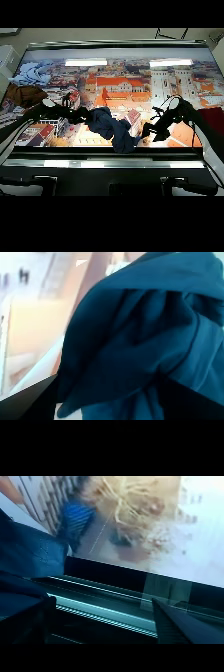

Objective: Fold the clothes and pants, and hang the long-sleeved shirts on hangers.

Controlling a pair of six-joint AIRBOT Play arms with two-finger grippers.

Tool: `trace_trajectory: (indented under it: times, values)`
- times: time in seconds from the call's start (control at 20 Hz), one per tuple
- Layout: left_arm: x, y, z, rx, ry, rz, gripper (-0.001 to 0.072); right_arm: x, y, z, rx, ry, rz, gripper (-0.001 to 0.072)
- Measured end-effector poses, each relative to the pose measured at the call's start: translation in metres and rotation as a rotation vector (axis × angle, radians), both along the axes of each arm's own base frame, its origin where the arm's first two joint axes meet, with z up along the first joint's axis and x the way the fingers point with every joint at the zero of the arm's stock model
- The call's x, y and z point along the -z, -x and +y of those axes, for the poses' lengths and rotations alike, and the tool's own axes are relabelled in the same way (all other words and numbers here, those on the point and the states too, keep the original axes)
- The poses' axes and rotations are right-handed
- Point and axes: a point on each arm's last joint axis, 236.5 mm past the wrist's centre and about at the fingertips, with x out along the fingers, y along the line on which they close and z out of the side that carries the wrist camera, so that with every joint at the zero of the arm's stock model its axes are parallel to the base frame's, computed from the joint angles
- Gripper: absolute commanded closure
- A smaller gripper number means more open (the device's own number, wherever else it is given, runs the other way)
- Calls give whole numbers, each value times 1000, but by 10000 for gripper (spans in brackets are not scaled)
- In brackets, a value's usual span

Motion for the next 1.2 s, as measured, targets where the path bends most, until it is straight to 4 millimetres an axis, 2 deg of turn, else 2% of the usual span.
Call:
trace_trajectory:
  times: [0.05, 0.1, 0.15, 0.4, 0.6, 0.65, 0.7, 0.75, 0.8, 0.85, 0.95, 1.05, 1.1, 1.2]
  values:
    - [3, -2, -1, 0, -10, -11, 498, 0, 0, 1, 4, -3, 0, 13]
    - [5, -5, -2, -6, -17, -23, 652, 0, 0, 2, 7, -7, 1, 13]
    - [5, -7, -4, -7, -21, -34, 682, 0, 0, 3, 9, -9, 2, 13]
    - [0, -12, -7, -8, -29, -77, 684, 12, 9, 13, 57, -44, 23, 14]
    - [-14, -16, -7, -1, -29, -122, 684, 22, 20, 41, 157, -155, 48, 31]
    - [-18, -16, -7, 1, -28, -130, 684, 23, 19, 47, 185, -179, 44, 61]
    - [-21, -16, -8, 4, -28, -139, 684, 24, 16, 54, 211, -200, 35, 122]
    - [-24, -16, -8, 5, -26, -146, 684, 26, 11, 60, 232, -213, 13, 246]
    - [-28, -17, -8, 7, -24, -154, 684, 29, 5, 65, 246, -216, -15, 505]
    - [-31, -17, -8, 7, -23, -162, 684, 34, 0, 70, 257, -212, -46, 663]
    - [-42, -18, -8, 13, -19, -188, 684, 35, -7, 79, 272, -213, -77, 665]
    - [-64, -25, -4, 19, -16, -252, 684, 29, -20, 80, 268, -210, -129, 666]
    - [-81, -31, -1, 21, -15, -304, 684, 19, -35, 77, 269, -215, -179, 666]
    - [-139, -51, 10, 16, -14, -467, 684, -23, -71, 65, 254, -230, -316, 666]
